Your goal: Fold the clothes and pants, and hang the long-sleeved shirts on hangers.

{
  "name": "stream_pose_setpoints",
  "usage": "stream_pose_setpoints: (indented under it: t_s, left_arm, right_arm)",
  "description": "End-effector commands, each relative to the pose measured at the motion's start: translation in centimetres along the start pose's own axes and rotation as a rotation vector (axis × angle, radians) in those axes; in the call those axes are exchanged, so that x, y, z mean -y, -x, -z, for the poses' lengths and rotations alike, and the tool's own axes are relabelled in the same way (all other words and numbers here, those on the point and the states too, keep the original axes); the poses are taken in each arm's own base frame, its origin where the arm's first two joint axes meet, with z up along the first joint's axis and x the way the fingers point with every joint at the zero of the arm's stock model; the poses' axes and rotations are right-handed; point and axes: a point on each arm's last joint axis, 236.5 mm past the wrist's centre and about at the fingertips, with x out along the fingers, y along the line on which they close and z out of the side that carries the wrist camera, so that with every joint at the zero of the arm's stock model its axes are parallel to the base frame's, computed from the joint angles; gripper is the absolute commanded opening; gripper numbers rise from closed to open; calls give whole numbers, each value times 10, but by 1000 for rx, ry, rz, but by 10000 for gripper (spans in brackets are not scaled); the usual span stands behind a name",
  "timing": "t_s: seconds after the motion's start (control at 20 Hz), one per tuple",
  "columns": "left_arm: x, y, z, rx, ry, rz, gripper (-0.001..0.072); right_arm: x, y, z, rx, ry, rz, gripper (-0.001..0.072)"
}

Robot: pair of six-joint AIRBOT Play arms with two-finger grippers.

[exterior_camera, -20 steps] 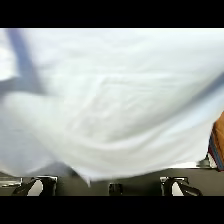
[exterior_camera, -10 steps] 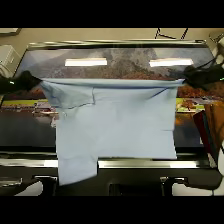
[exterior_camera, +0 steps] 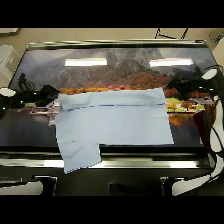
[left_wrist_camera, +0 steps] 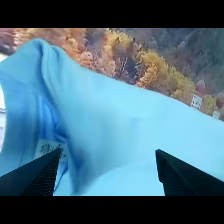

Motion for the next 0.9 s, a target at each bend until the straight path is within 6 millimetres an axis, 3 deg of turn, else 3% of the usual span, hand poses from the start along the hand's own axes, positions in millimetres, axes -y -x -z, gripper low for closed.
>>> stream_pose_setpoints:
  t_s: [0.0,0.05,0.15,0.3,0.4,0.5,0.6,0.8,0.85]
  left_arm:
    - [-41,49,37,-254,11,-64,715]
    - [-64,70,61,-363,32,-114,706]
    - [-102,94,112,-519,95,-202,548]
    - [-121,89,189,-603,117,-185,537]
    - [-118,79,229,-632,123,-117,522]
    - [-113,68,247,-630,167,-61,507]
    - [-115,57,250,-593,186,-57,449]
    - [-113,43,251,-571,157,-83,447]
    - [-114,38,248,-552,162,-103,368]
  right_arm:
    - [73,58,29,-166,0,125,611]
    - [104,75,46,-236,-28,203,609]
    - [147,90,87,-347,-64,304,596]
    - [165,73,136,-381,-62,308,597]
    - [169,65,160,-415,-57,291,597]
    - [171,64,169,-443,-52,289,596]
    - [168,64,169,-441,-54,279,596]
    - [164,62,168,-436,-55,263,596]
    - [164,62,167,-435,-55,263,595]
